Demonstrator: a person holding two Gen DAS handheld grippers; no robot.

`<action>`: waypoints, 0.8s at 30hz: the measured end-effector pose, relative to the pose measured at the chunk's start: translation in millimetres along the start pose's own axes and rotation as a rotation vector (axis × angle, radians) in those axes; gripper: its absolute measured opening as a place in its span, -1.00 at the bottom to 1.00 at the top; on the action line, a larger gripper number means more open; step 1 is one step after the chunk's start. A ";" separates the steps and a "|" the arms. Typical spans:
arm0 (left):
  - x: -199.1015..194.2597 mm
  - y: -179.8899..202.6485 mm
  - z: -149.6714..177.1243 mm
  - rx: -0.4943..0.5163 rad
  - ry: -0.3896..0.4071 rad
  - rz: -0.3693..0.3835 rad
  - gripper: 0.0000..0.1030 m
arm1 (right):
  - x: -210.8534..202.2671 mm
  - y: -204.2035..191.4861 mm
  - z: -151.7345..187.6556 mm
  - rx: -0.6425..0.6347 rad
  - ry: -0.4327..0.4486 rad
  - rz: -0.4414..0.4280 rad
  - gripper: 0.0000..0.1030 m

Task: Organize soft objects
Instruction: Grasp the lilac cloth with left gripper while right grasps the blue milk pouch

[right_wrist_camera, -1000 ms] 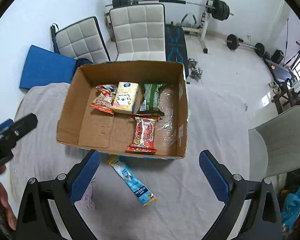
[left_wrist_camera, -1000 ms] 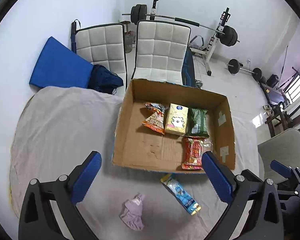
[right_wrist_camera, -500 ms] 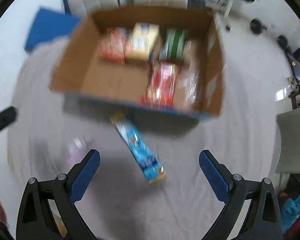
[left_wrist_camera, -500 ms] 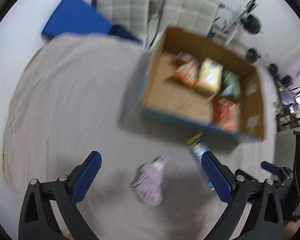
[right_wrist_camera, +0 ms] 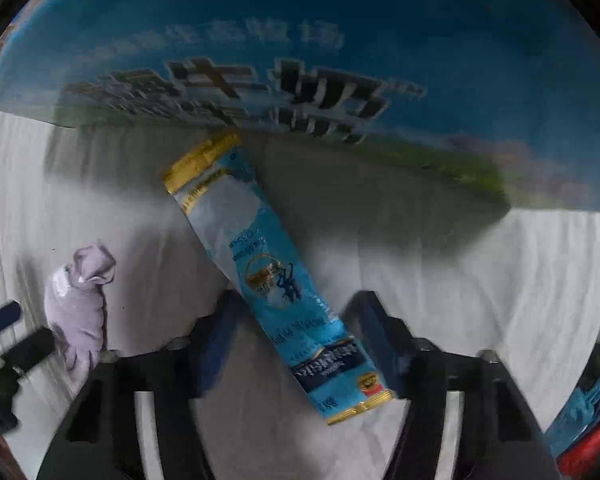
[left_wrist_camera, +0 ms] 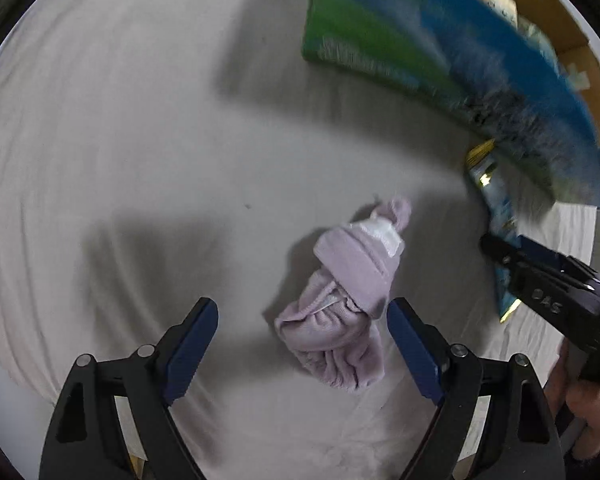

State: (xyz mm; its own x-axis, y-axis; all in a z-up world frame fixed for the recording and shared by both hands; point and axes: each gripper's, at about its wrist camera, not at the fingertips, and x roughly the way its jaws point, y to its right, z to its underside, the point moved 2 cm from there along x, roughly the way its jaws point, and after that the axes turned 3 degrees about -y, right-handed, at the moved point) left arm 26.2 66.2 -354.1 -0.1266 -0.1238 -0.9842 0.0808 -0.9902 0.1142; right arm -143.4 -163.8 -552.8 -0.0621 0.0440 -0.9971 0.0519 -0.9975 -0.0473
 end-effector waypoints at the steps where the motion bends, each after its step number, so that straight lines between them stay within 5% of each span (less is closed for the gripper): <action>1: 6.6 3.5 0.3 0.013 -0.016 0.007 0.67 | 0.4 -0.2 3.2 0.008 -0.007 -0.004 -0.05; 6: 29.8 19.2 -2.2 0.051 -0.056 -0.006 0.67 | 9.1 26.9 37.8 0.243 -0.165 -0.151 -0.15; 9: 37.9 28.0 -2.6 0.069 -0.053 -0.041 0.53 | 12.0 31.8 49.4 0.274 -0.221 -0.257 -0.12; 11: 38.7 36.1 -3.7 0.097 -0.036 -0.063 0.48 | 10.9 29.9 52.4 0.252 -0.224 -0.301 0.15; 13: 39.3 41.7 -2.9 0.120 -0.027 -0.109 0.32 | 6.7 28.8 51.5 0.223 -0.183 -0.279 0.40; 19: 33.6 59.2 3.2 0.124 -0.004 -0.135 -0.24 | 17.6 5.5 52.8 0.122 -0.159 -0.101 0.39; 24: 29.6 69.4 0.6 0.120 -0.002 -0.131 -0.24 | 19.0 -21.4 57.2 0.140 -0.140 -0.027 -0.02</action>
State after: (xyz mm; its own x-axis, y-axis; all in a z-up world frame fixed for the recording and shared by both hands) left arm 27.5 -6.2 -375.2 -0.1304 0.0068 -0.9914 -0.0550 -0.9985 0.0004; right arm -202.7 -144.8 -567.4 -0.2000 0.0726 -0.9771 -0.0899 -0.9944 -0.0555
